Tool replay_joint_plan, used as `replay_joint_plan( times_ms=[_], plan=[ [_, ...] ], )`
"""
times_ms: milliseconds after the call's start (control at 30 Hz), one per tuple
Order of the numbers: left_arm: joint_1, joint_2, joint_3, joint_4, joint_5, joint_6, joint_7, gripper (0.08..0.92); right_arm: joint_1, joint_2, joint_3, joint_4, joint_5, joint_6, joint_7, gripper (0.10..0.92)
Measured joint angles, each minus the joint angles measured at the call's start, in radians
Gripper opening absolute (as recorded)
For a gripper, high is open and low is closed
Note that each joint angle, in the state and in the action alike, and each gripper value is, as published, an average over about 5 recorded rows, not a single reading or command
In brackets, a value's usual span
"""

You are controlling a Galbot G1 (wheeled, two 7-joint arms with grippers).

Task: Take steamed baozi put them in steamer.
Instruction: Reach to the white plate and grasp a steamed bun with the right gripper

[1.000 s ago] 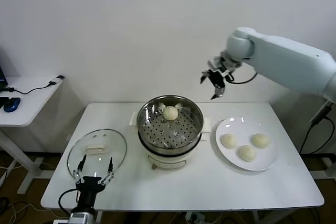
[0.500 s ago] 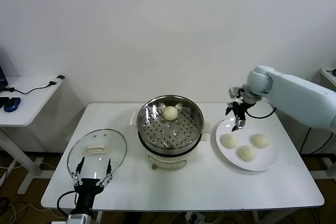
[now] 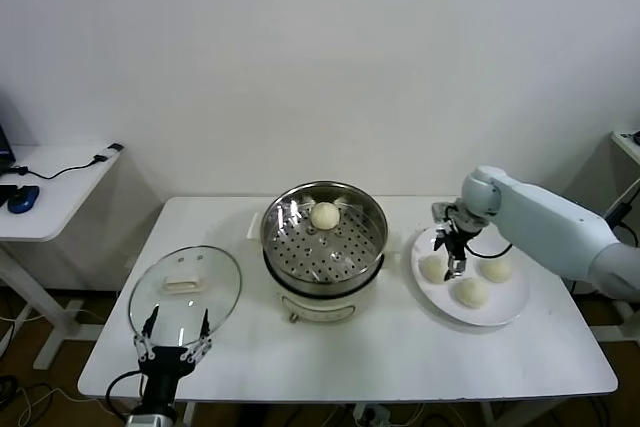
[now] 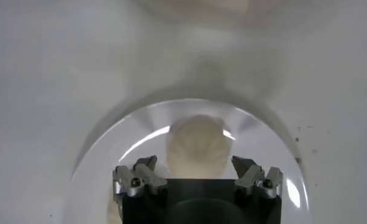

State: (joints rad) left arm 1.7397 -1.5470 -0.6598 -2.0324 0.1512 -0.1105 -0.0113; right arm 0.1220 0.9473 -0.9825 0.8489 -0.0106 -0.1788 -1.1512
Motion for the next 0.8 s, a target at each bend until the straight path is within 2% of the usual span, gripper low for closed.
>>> replay_joint_plan(
  times_ms=[467, 800],
  plan=[
    [0.001, -0.001, 0.006, 0.013, 0.012, 0.0, 0.0, 0.823, -0.046, 0.066, 0.086, -0.112, -0.074, 0.032, -0.013, 0.816],
    [0.006, -0.001, 0.006, 0.013, 0.017, 0.0, -0.001, 0.823, -0.049, 0.072, 0.09, -0.115, -0.071, 0.033, -0.025, 0.704]
  ],
)
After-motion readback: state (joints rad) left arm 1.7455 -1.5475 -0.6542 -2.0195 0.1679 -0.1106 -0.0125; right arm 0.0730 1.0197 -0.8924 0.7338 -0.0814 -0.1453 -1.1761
